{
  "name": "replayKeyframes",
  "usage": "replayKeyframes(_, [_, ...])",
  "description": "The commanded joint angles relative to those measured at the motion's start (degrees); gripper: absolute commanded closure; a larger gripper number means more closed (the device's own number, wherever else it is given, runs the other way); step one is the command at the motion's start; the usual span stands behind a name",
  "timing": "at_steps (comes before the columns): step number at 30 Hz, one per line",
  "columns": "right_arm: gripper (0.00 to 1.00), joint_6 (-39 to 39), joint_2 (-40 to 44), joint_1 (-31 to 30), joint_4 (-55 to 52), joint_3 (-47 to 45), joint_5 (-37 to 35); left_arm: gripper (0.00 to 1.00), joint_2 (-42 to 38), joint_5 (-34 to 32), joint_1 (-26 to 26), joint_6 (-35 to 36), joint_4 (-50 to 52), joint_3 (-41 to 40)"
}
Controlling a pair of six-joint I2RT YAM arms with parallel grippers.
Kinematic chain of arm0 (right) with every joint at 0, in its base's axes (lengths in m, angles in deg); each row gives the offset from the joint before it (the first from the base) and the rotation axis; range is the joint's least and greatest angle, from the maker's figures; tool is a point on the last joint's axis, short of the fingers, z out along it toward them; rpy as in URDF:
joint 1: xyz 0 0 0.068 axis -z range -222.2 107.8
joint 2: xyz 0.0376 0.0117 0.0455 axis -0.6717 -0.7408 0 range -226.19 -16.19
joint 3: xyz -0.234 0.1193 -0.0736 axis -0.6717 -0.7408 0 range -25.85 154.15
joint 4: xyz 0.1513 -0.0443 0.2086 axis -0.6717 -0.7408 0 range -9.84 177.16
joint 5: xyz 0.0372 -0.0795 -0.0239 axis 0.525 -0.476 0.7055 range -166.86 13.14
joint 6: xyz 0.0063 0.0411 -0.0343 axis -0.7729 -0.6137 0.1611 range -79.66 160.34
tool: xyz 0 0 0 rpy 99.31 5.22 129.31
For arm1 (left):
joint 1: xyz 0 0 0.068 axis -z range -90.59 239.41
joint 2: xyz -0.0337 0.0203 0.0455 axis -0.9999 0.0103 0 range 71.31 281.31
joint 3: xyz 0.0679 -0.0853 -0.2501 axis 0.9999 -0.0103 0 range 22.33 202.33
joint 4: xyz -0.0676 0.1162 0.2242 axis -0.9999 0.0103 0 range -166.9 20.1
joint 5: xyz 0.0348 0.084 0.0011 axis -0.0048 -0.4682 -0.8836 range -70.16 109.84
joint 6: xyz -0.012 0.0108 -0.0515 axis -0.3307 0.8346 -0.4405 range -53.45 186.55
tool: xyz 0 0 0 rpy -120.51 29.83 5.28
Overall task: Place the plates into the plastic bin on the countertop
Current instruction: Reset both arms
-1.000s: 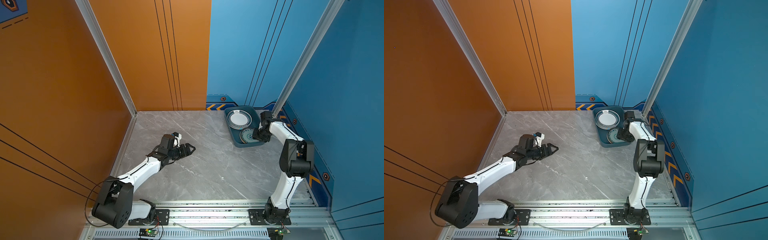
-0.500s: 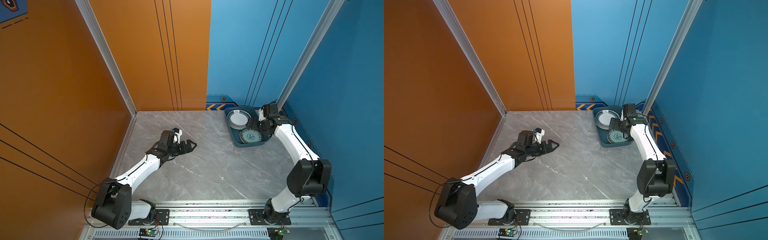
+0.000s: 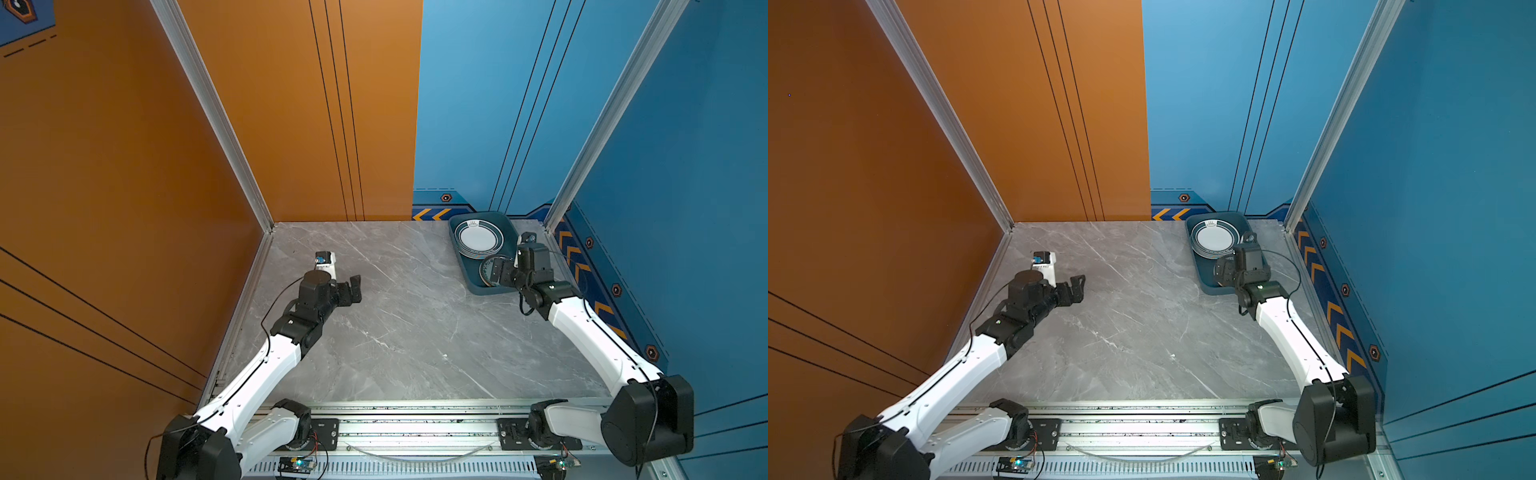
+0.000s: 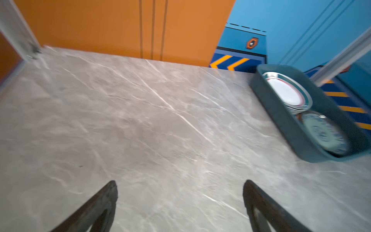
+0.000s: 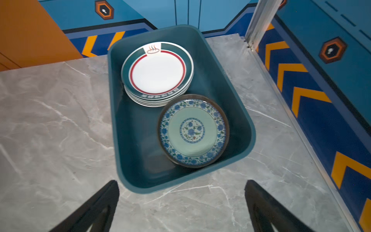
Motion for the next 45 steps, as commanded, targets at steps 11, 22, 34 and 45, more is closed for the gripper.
replayKeyframes(11, [0.00,7.30,-5.50,4.45,53.39,-29.63,-6.74,0.02,15.88,-6.27,-10.28,17.95,-51.24,-23.32])
replayKeyframes(22, [0.00,7.00,-14.73,6.79,68.07,-33.14,-2.49,0.02,31.73,-0.96,-13.38,17.34,-55.78,-17.06])
replayKeyframes(34, [0.00,7.35,-15.62,7.19,63.65,-30.13,-0.68,0.02,32.17,0.56,-16.08,14.48,-49.56,-13.38])
replayKeyframes(45, [0.00,7.33,-15.46,7.19,64.34,-30.63,-0.66,0.02,31.89,-0.10,-14.82,15.76,-50.28,-13.99])
